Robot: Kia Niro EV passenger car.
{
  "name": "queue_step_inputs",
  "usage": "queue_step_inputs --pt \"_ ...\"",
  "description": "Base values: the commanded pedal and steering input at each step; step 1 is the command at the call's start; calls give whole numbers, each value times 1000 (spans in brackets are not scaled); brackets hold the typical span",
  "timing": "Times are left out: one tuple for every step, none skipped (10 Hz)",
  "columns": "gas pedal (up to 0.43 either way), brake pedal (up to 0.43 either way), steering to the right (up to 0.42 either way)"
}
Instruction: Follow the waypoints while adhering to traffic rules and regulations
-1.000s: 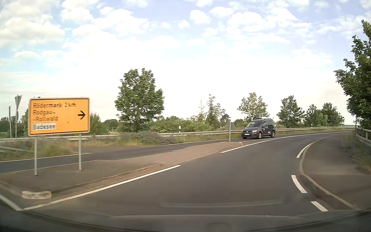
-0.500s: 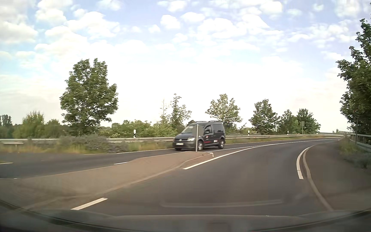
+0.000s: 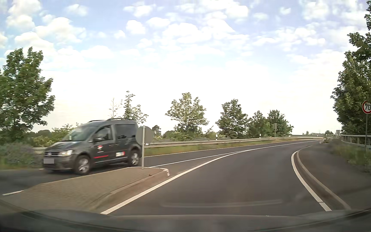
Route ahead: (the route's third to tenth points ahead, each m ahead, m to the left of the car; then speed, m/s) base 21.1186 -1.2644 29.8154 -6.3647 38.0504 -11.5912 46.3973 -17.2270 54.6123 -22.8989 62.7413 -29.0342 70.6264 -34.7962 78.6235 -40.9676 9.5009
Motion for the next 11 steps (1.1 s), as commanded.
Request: queue_step_inputs --pt "197 30 133" --pt "209 24 132" --pt "228 24 131" --pt "240 30 127" --pt "248 24 122" --pt "268 24 118" --pt "287 24 114" --pt "299 24 111" --pt "311 24 105" --pt "311 24 99" --pt "311 24 97"
